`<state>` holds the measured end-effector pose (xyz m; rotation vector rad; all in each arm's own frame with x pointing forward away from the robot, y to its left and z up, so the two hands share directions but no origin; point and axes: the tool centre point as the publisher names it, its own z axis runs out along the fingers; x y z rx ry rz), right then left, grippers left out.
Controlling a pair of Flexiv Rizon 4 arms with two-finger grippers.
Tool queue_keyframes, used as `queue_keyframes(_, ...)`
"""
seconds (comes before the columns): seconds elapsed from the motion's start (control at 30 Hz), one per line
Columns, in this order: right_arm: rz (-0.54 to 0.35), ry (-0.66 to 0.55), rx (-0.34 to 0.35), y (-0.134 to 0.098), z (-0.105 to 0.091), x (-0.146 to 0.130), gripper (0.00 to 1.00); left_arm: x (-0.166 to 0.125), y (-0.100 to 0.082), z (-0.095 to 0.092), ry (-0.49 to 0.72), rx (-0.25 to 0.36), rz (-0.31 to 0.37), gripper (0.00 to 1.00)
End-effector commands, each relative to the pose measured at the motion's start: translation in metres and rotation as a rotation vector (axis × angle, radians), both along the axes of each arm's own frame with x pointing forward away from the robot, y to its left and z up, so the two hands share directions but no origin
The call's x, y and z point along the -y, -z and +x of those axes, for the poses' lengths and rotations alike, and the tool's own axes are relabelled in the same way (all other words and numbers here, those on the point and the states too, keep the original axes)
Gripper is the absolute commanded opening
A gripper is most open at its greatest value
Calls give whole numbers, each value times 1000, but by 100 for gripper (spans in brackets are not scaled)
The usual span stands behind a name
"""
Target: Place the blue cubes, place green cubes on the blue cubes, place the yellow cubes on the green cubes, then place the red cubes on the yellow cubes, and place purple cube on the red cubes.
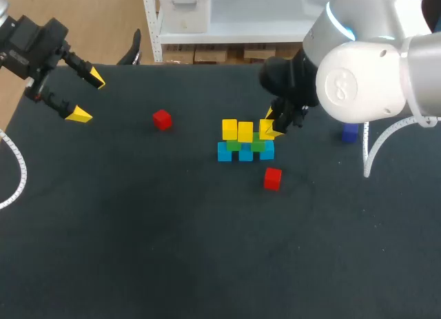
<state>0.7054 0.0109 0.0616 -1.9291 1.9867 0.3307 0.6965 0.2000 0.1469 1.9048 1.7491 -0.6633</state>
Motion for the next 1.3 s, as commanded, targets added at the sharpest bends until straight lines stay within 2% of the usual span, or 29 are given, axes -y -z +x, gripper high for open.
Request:
queue_keyframes(0.03,-5,-3,-4,0,2,-2,0,0,0,1,3,0,1,100)
queue_keyframes(1.3,-8,-21,-32,5,2,-9,0,0,0,1,3,0,1,100)
